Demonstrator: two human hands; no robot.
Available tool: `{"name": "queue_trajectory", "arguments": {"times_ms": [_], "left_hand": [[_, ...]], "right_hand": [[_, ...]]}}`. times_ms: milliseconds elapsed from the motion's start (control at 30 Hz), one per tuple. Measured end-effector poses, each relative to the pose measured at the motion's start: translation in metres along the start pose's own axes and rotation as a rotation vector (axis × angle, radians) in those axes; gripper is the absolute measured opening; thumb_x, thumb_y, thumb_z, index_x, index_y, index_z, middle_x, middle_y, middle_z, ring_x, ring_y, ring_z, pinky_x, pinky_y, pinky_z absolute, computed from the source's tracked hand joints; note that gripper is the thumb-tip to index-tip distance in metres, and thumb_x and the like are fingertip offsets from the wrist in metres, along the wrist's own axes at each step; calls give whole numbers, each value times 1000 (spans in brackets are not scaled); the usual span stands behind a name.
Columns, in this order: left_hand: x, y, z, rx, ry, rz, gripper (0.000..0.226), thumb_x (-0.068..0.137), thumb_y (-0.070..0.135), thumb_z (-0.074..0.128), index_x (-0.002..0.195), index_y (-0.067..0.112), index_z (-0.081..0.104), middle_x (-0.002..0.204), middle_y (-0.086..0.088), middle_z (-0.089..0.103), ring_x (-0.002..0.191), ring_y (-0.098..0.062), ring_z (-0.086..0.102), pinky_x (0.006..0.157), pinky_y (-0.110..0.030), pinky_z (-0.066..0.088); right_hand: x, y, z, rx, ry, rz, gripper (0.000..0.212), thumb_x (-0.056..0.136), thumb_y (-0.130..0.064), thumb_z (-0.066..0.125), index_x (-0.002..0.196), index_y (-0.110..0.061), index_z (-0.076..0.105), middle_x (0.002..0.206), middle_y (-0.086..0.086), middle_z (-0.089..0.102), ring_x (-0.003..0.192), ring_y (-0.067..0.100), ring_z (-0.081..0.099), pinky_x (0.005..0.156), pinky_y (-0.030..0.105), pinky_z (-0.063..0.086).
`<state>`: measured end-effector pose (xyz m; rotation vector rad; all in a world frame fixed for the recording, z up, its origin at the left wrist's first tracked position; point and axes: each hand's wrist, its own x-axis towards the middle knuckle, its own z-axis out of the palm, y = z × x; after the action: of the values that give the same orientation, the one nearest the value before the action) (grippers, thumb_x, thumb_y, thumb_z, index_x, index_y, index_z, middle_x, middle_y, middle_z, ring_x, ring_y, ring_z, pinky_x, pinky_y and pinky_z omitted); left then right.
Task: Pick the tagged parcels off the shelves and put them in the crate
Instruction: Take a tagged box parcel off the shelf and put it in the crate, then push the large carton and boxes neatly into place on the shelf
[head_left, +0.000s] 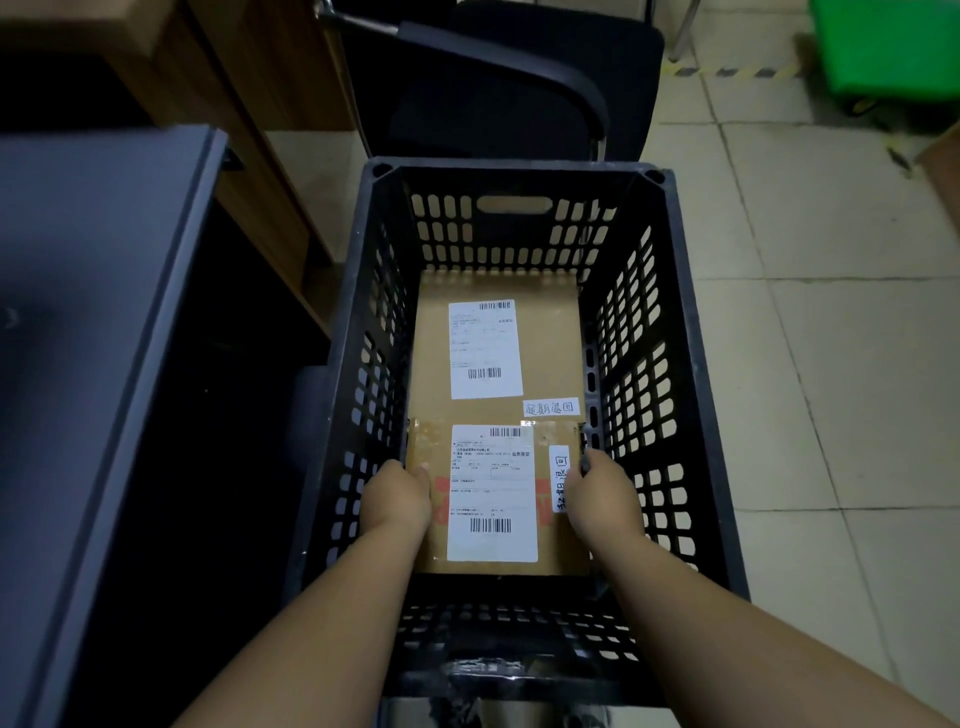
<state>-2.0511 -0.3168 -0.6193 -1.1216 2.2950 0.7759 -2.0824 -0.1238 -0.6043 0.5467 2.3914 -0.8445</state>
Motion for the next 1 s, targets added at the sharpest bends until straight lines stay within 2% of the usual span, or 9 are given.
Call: {"name": "queue_trajectory", "arguments": {"times_ms": [67,200,300,400,533,700,800,1000], "left_hand": [[-11,8,-14,15,42,95,32,97,32,42,107,6,59,105,-12,64,89,-27,58,69,-30,42],[-36,29,-54,138,143,345,25,93,26,44,99,11,63,102,-8,61,87,-25,56,69,-29,44],[-59,46,-92,275,306,545,26,91,32,45,101,15,63,103,-3,61,92,-22,56,71,-32,44],[-89,65,-131,427,441,641,29,91,37,43,104,18,62,105,-1,61,96,-21,56,75,-33,42],[-136,83,-178,507,556,618,32,93,41,39,104,20,61,107,-1,62,96,-22,56,76,-33,40],[-208,85,-213,433,663,513,34,94,41,39,105,18,61,107,-3,62,98,-23,56,79,-34,40],[-258,78,-219,363,720,428,33,94,41,39,102,17,61,106,-3,61,99,-24,55,75,-34,37],[-355,31,-218,271,827,183,35,94,40,42,105,14,62,107,-7,61,101,-27,56,80,-36,42]], "right_hand": [[-11,-13,-13,-128,55,-136,28,92,-15,42,112,-11,60,113,10,61,104,28,57,85,40,51],[-38,-42,-46,-385,188,-382,32,91,-20,44,119,-15,59,118,4,59,109,21,51,88,33,45],[-59,-65,-73,-447,246,-488,34,91,-23,45,122,-18,57,120,0,58,112,17,49,89,28,40],[-83,-88,-102,-471,281,-549,35,91,-26,46,123,-19,56,122,-1,56,114,18,47,89,28,39],[-113,-113,-137,-455,299,-634,33,91,-27,46,121,-19,57,121,0,55,111,19,47,84,29,40],[-153,-128,-188,-464,325,-786,28,91,-27,45,113,-17,58,116,2,57,110,22,48,80,31,42],[-179,-129,-216,-481,321,-910,22,91,-26,44,104,-15,58,110,3,57,104,23,50,75,32,43],[-246,-126,-233,-514,242,-1157,22,91,-27,45,103,-17,60,109,3,58,105,24,50,81,34,47]]}}
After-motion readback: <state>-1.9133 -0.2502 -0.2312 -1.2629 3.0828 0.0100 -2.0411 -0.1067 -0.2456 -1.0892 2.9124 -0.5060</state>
